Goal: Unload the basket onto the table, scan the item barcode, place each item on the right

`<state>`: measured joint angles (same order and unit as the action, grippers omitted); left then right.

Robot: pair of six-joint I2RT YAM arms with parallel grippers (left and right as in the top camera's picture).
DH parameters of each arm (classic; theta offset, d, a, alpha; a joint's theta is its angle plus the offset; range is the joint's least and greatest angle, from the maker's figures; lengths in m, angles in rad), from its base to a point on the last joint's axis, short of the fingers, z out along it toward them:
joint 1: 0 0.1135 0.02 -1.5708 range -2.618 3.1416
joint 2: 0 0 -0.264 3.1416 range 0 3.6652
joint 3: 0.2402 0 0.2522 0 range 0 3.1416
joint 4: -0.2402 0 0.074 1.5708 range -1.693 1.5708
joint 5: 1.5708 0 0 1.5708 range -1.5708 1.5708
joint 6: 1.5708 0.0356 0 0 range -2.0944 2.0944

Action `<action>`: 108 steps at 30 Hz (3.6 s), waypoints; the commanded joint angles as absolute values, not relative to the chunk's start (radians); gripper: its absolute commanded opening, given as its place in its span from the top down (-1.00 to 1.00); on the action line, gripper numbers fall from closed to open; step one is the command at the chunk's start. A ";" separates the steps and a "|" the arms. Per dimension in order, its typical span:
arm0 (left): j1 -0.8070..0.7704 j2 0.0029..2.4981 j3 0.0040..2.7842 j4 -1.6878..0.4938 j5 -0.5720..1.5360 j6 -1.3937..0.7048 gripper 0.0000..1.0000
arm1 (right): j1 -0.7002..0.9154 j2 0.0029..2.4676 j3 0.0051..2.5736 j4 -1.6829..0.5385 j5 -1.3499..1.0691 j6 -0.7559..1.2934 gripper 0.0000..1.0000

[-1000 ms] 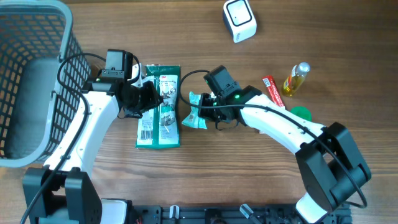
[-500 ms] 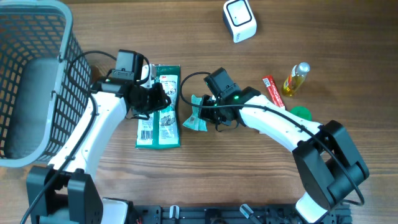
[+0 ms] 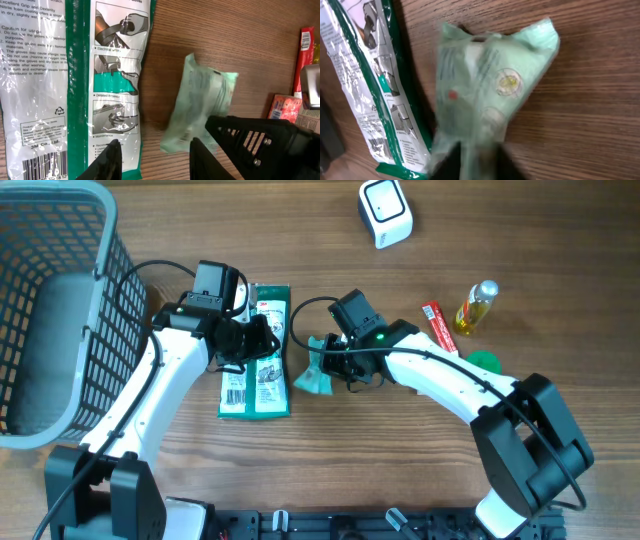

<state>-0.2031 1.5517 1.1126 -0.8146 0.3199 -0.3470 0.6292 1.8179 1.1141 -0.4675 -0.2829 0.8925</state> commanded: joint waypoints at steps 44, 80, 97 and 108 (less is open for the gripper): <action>-0.380 1.755 1.126 -0.727 0.476 -0.398 0.92 | 0.455 1.866 1.104 -0.390 -0.600 0.656 0.92; -0.354 1.683 1.175 -0.771 0.164 -0.476 0.92 | 0.496 2.021 1.104 -0.358 -0.403 0.709 0.92; -0.253 1.775 1.175 -0.820 0.787 -0.145 0.92 | 0.400 1.902 1.156 -0.198 -0.788 0.608 0.91; -0.260 2.005 1.128 -0.789 0.918 -0.051 0.92 | 0.401 2.082 1.153 -0.125 -0.825 0.620 0.92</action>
<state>-0.2550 1.9648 1.1641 -0.8150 0.8761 -0.0895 0.3985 2.0251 1.1416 -0.1440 -0.7864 0.6262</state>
